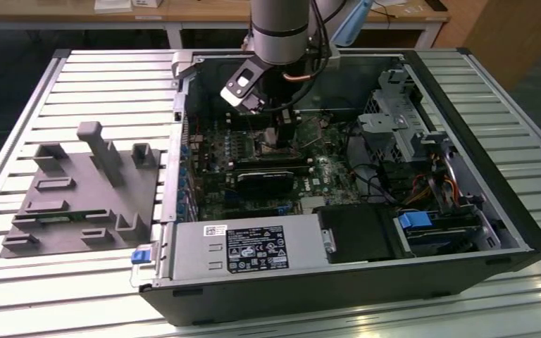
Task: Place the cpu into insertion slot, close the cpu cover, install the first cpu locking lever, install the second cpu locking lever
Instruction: 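Place the cpu into insertion slot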
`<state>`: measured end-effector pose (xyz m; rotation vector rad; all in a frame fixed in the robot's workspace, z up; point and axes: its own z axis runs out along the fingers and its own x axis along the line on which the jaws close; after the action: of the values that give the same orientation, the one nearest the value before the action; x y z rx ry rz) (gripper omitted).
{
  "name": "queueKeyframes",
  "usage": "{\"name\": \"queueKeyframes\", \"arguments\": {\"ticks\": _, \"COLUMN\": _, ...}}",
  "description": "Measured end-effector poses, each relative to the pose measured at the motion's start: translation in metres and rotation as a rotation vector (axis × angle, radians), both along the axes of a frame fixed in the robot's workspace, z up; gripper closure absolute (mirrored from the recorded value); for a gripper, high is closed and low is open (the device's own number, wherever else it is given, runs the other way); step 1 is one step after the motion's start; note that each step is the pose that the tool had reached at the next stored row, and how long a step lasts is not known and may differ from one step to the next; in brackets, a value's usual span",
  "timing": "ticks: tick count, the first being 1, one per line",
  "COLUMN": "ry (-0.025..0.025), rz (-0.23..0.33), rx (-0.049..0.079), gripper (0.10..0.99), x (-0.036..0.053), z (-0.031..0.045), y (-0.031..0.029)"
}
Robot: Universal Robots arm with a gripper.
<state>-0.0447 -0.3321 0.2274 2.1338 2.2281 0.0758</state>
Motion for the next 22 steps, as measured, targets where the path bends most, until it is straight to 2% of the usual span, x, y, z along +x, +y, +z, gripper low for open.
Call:
{"name": "queueKeyframes", "arguments": {"ticks": 10, "ry": 0.0001, "rz": -0.002, "rx": -0.001, "gripper": 0.545, "x": -0.0004, "z": -0.0061, "y": 0.0013}}
{"name": "queueKeyframes", "arguments": {"ticks": 22, "ry": 0.0, "rz": -0.013, "rx": -0.007, "gripper": 0.545, "x": -0.0024, "z": -0.0108, "y": 0.0088}}
